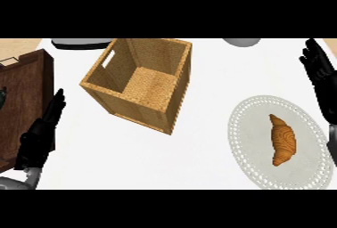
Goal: Pick the croissant from the placemat and place it in the basket
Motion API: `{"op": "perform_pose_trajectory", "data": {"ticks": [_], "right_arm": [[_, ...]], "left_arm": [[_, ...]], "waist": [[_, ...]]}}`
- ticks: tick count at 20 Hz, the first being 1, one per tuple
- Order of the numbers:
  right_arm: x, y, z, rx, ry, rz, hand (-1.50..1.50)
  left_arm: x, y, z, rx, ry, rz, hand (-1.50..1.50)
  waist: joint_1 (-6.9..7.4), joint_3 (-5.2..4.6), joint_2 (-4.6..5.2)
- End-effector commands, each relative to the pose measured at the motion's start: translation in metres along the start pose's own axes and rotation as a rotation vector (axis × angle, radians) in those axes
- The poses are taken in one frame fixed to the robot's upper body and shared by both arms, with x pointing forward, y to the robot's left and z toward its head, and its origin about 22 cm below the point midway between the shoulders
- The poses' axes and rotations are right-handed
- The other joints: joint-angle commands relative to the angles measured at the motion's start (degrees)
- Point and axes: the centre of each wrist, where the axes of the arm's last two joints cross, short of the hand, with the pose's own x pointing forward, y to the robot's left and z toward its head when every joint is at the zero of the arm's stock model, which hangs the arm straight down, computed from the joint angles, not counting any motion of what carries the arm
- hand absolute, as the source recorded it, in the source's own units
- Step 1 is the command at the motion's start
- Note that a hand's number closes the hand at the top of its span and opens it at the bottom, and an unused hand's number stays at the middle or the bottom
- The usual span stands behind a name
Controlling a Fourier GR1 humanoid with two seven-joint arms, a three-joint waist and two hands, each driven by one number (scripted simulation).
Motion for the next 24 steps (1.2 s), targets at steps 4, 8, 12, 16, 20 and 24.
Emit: {"op": "perform_pose_trajectory", "data": {"ticks": [4,8,12,16,20,24], "right_arm": [[-0.011,0.065,-0.001,0.296,-0.023,-0.105,1.5],[-0.008,0.14,0.02,0.389,0.037,-0.521,1.5],[0.011,0.212,0.053,0.233,-0.054,-0.306,-1.5],[0.026,0.193,0.029,0.104,-0.116,0.022,-1.5],[0.035,0.139,-0.014,0.018,-0.023,0.424,-1.5],[0.054,0.111,-0.03,0.149,0.111,0.801,-1.5]], "left_arm": [[0.044,0.014,-0.032,-0.028,-0.206,-0.044,0.0],[0.059,0.01,-0.037,-0.086,-0.25,0.0,0.0],[0.052,0.001,-0.027,-0.11,-0.26,0.003,0.0],[0.045,0.001,-0.029,-0.111,-0.235,0.005,0.0],[0.046,0.014,-0.035,-0.11,-0.23,-0.016,0.0],[0.038,0.012,-0.032,-0.099,-0.216,-0.014,0.0]], "waist": [[0.73,-2.32,1.47],[0.74,-2.13,1.92],[0.46,-2.42,0.86],[-0.25,-2.57,0.47],[-0.93,-2.91,0.01],[-0.81,-3.11,-0.19]]}}
